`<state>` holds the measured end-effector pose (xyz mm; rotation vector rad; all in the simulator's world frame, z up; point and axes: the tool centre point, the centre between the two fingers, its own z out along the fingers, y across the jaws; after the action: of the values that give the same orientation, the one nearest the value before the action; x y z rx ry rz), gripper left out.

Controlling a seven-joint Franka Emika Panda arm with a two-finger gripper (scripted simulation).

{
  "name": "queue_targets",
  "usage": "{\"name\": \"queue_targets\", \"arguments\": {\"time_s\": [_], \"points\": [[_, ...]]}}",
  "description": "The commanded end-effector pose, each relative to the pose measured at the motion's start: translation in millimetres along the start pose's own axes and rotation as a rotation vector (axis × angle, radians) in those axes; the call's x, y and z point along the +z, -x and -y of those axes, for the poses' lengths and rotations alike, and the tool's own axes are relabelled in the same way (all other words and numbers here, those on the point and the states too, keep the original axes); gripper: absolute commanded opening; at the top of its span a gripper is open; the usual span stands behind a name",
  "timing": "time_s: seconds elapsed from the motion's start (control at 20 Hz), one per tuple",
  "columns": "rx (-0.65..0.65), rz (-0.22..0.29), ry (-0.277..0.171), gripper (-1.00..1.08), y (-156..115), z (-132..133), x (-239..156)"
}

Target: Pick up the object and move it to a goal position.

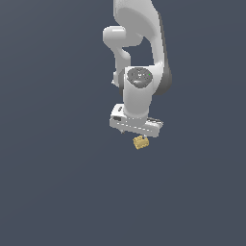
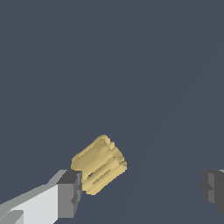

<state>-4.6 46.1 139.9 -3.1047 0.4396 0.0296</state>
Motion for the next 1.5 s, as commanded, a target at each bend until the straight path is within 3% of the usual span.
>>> {"name": "queue_targets", "arguments": {"time_s": [0.0,1.45], "points": [[0.063,-0.001,-0.001,1.00,2.2,3.3,3.8],[0.767,-0.015,-0.005,1.00,28.2,34.6,43.7]]}}
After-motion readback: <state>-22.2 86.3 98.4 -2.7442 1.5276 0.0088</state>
